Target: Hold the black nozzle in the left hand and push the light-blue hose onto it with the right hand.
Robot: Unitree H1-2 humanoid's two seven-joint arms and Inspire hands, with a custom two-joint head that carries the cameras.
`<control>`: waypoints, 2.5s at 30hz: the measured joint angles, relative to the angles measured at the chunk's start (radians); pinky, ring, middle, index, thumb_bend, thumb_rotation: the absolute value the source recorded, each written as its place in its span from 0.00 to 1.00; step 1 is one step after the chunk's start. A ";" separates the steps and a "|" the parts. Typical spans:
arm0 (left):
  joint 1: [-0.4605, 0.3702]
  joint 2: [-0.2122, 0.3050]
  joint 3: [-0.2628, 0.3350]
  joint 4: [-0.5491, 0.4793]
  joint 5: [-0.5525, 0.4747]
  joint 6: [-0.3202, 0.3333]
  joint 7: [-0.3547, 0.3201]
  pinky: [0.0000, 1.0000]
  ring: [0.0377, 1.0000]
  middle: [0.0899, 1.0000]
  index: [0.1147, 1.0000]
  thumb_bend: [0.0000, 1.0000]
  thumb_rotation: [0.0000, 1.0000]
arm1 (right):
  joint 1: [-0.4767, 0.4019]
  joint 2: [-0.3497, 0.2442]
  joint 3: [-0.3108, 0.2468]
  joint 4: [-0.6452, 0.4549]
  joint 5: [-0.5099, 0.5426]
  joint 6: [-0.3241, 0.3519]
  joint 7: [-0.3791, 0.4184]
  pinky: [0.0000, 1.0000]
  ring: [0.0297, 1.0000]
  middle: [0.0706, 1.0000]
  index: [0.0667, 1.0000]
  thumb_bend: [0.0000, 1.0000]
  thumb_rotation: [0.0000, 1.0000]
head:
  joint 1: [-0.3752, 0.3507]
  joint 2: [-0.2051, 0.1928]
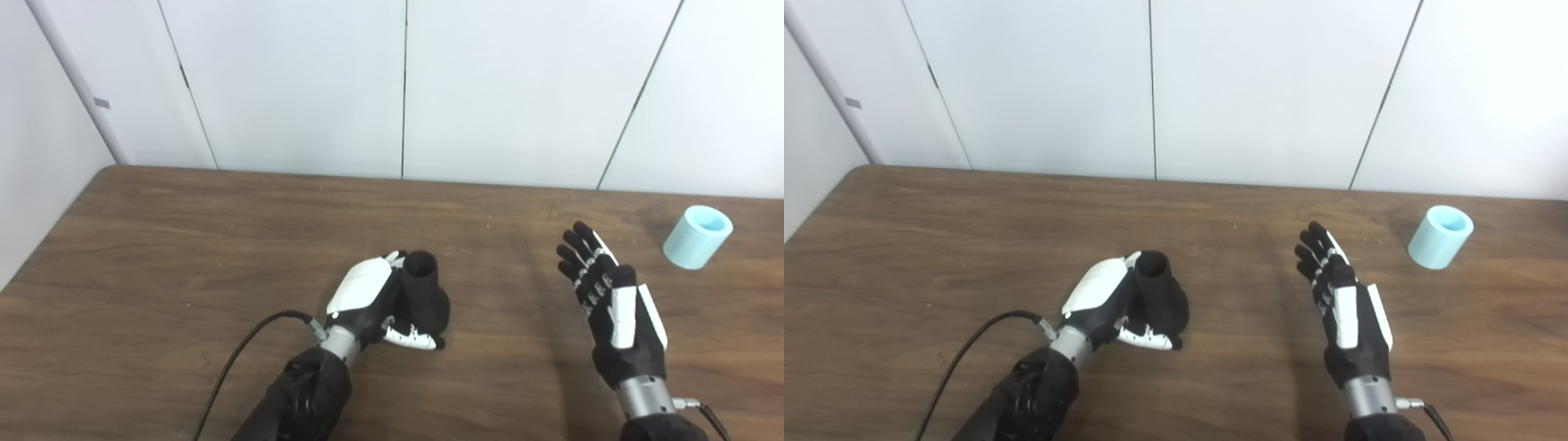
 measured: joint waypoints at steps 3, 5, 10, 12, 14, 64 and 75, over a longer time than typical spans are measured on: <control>0.000 0.000 0.000 0.002 0.000 -0.003 0.000 1.00 1.00 0.92 0.42 0.52 0.05 | 0.001 0.000 0.000 -0.001 0.000 0.004 0.000 0.92 0.91 0.92 0.93 0.59 1.00 | 0.002 0.002; 0.000 0.000 -0.001 0.003 0.000 -0.003 0.000 1.00 1.00 0.93 0.42 0.52 0.05 | 0.001 0.000 0.001 -0.003 -0.002 0.009 0.000 0.92 0.91 0.92 0.93 0.59 1.00 | 0.002 0.002; -0.010 0.009 -0.020 0.004 0.006 -0.002 -0.001 1.00 1.00 0.94 0.41 0.52 0.05 | 0.003 0.000 0.001 -0.004 -0.002 0.019 0.000 0.92 0.91 0.92 0.93 0.59 1.00 | 0.000 0.006; -0.015 0.015 -0.028 0.005 0.008 -0.001 -0.002 1.00 1.00 0.94 0.41 0.52 0.05 | 0.003 0.000 0.001 -0.005 -0.002 0.021 0.000 0.92 0.91 0.92 0.93 0.59 1.00 | 0.000 0.006; -0.021 0.020 -0.035 0.007 0.010 0.001 -0.005 1.00 1.00 0.94 0.41 0.52 0.05 | 0.003 0.000 0.001 -0.007 0.000 0.023 0.000 0.92 0.92 0.92 0.93 0.59 1.00 | -0.002 0.008; -0.081 0.042 -0.055 0.047 -0.070 0.044 -0.080 1.00 1.00 0.92 0.41 0.52 0.05 | 0.004 0.000 -0.024 -0.057 0.032 0.062 0.000 0.93 0.92 0.91 0.93 0.61 1.00 | -0.002 0.029; -0.078 0.036 -0.056 0.057 -0.075 0.039 -0.053 1.00 1.00 0.92 0.41 0.52 0.05 | -0.108 -0.137 -0.101 -0.127 0.008 0.165 -0.004 0.91 0.91 0.90 0.91 0.63 1.00 | -0.029 0.026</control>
